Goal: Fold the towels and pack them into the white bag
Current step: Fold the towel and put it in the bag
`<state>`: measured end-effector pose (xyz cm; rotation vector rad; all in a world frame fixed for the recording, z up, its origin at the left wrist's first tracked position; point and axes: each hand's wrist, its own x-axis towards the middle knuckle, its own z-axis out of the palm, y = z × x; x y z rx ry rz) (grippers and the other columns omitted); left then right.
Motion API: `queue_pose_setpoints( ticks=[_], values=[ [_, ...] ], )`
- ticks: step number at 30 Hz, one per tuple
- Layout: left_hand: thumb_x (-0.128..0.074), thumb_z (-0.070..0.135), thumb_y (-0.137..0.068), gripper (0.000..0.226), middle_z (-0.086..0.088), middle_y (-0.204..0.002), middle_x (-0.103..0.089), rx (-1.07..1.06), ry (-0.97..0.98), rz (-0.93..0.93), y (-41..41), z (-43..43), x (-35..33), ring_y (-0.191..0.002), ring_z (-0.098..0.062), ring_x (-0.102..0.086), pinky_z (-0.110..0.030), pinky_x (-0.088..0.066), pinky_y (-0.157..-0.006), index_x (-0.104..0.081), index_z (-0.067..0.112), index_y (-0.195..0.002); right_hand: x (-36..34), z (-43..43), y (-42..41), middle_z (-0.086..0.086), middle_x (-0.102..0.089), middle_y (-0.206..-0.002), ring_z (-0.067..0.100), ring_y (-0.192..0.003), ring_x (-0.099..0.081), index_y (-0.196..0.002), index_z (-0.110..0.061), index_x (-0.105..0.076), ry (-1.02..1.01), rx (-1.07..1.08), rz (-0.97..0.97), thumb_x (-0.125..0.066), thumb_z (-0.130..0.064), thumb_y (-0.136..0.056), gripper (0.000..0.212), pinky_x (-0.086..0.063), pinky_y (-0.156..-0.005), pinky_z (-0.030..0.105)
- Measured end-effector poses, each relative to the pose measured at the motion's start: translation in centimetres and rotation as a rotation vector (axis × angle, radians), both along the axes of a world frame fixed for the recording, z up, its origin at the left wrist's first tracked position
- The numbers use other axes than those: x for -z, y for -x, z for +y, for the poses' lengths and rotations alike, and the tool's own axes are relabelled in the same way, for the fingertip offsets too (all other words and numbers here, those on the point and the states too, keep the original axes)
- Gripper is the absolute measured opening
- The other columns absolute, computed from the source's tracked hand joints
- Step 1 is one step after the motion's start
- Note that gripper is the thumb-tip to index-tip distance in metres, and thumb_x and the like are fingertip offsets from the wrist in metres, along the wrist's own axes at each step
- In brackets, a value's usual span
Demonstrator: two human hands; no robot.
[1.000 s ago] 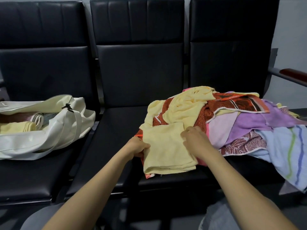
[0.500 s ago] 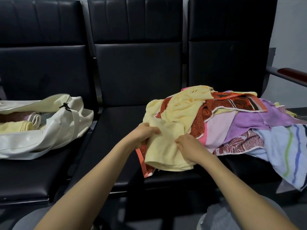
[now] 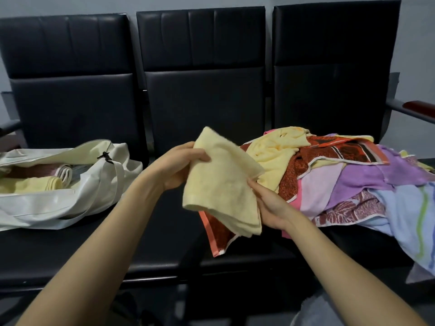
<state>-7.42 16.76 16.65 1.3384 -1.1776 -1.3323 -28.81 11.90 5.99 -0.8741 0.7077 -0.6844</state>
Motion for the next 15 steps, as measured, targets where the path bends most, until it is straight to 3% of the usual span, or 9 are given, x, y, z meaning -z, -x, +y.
queue_pose_setpoints(
  ticks=[3, 6, 9, 12, 15],
  values=[
    [-0.065, 0.012, -0.086, 0.037, -0.014, -0.117, -0.064, -0.080, -0.077, -0.021, -2.6, 0.4, 2.5, -0.104, -0.030, -0.065, -0.043, -0.055, -0.082, -0.054, 0.011, -0.121, -0.4, 0.0, 0.2, 0.006, -0.067, -0.120, 0.018, -0.107, -0.064, -0.134, -0.010, -0.051, 0.120, -0.010, 0.121, -0.055, -0.018, -0.096, 0.039, -0.048, -0.093, 0.034],
    [-0.066, 0.016, -0.089, 0.025, -0.010, -0.103, -0.063, -0.143, -0.147, -0.166, -4.0, 1.0, 5.3, -0.087, -0.021, -0.065, -0.036, -0.055, -0.067, -0.053, 0.013, -0.109, 0.0, 0.0, 0.4, 0.003, -0.060, -0.124, 0.017, -0.108, -0.061, -0.141, -0.027, -0.037, 0.240, 0.084, 0.293, -0.065, -0.009, -0.089, 0.062, -0.048, -0.089, 0.032],
    [-0.065, 0.020, -0.091, 0.037, -0.011, -0.108, -0.061, -0.180, -0.152, -0.232, -4.3, 1.5, 7.8, -0.085, -0.021, -0.063, -0.031, -0.053, -0.058, -0.046, 0.023, -0.122, -0.1, 0.2, 0.2, 0.000, -0.059, -0.129, 0.016, -0.119, -0.056, -0.130, -0.039, -0.048, 0.445, 0.062, 0.385, -0.065, -0.008, -0.089, 0.053, -0.047, -0.090, 0.025],
    [-0.060, 0.019, -0.094, 0.039, -0.011, -0.117, -0.063, -0.148, -0.109, -0.103, -4.5, 1.9, 8.8, -0.095, -0.022, -0.065, -0.031, -0.055, -0.068, -0.049, 0.032, -0.129, -0.3, 0.2, 0.2, -0.012, -0.050, -0.135, 0.013, -0.132, -0.042, -0.117, -0.039, -0.060, 0.625, 0.083, 0.482, -0.065, -0.012, -0.090, 0.039, -0.036, -0.112, 0.037],
    [-0.063, 0.007, -0.089, 0.036, -0.009, -0.120, -0.065, 0.002, -0.035, -0.084, -4.9, 2.2, 8.9, -0.106, -0.021, -0.064, -0.035, -0.054, -0.085, -0.064, 0.028, -0.119, -0.7, 0.1, 0.5, -0.014, -0.052, -0.133, 0.012, -0.129, -0.045, -0.119, -0.038, -0.060, 0.679, 0.084, 0.517, -0.073, -0.014, -0.083, 0.046, -0.036, -0.112, 0.039]
  ],
)
